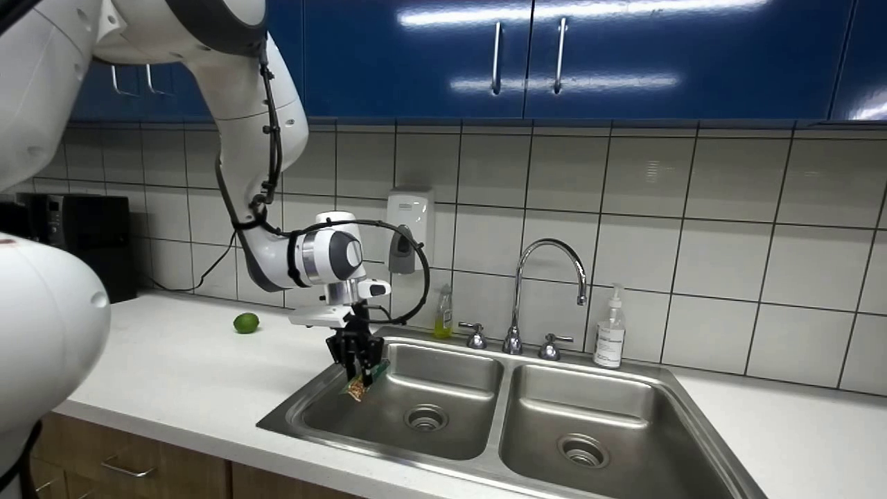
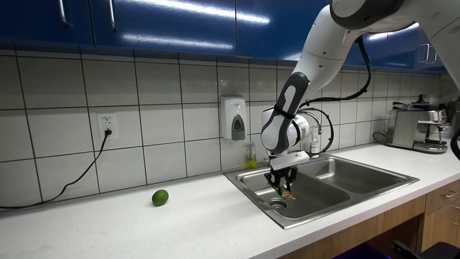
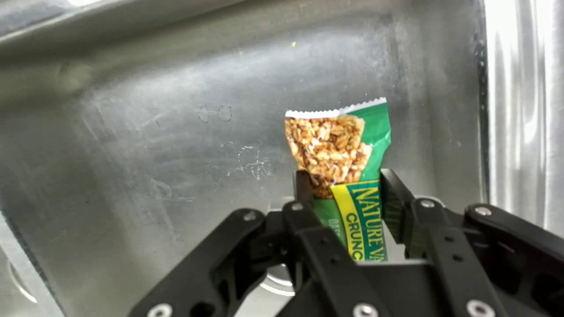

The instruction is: Remove the green packet from the sink and put it on the counter

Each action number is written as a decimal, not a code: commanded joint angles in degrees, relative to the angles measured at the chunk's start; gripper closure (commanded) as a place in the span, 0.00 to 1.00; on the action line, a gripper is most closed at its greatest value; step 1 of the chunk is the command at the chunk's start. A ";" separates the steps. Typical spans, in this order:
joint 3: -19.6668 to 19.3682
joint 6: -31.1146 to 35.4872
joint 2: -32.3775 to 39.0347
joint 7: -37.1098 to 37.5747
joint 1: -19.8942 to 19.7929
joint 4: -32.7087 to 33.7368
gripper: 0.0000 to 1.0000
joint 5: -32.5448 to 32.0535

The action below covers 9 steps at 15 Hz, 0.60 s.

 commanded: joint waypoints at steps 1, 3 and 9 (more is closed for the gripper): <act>0.80 -2.28 -6.85 3.55 1.79 -5.90 0.84 -4.58; 2.09 -2.69 -8.75 3.75 2.11 -7.61 0.84 -5.87; 7.03 -3.12 -9.97 1.94 1.78 -8.87 0.84 -6.55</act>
